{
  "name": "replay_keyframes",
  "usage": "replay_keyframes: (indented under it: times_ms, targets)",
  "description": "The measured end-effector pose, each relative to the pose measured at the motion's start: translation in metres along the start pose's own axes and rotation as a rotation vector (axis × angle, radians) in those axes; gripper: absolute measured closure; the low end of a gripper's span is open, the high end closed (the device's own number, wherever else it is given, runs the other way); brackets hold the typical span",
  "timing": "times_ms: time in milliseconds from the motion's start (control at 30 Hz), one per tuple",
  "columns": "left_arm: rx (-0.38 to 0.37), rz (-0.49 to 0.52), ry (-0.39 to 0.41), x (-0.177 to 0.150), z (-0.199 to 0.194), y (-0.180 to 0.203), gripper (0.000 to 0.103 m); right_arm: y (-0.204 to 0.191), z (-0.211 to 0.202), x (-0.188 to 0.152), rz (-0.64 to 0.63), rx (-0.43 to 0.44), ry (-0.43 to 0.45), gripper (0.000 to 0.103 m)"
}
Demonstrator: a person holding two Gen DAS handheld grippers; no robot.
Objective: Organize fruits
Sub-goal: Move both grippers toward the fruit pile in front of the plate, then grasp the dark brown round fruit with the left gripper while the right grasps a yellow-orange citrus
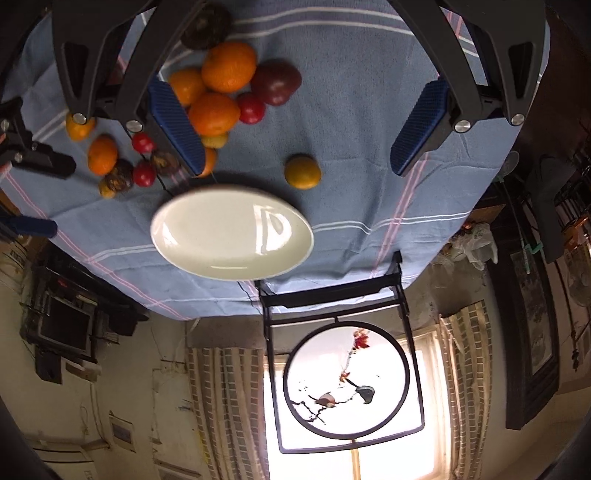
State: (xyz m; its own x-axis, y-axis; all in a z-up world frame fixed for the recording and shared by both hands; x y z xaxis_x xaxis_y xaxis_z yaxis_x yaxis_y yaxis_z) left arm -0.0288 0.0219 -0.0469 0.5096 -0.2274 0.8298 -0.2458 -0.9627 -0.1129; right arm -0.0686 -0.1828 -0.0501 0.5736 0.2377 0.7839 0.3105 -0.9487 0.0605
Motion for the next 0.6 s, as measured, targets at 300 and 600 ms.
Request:
replay_keyframes:
  times_ms: [300,600]
  targets:
    - [-0.175,0.140,-0.125,-0.073,-0.015,0.038,0.005,0.020,-0.009,-0.067,-0.086,-0.041,-0.181,0.004]
    - [-0.243,0.146,-0.243,-0.095,0.005,0.062,0.005,0.009,0.023,-0.091,-0.176,-0.003,-0.299,0.044]
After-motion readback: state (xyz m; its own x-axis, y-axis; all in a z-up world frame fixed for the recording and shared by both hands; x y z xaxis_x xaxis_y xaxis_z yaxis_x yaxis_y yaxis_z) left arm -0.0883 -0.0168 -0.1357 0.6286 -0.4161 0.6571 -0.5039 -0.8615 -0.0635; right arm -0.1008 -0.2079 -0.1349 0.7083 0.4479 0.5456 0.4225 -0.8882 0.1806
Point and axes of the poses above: each gripper's, at about its wrist camera, not at the fingertips, and z roughly the way its jaws point, y to its right, x to its top, the point moved 7 cm from there along z, roughly the way its jaws point
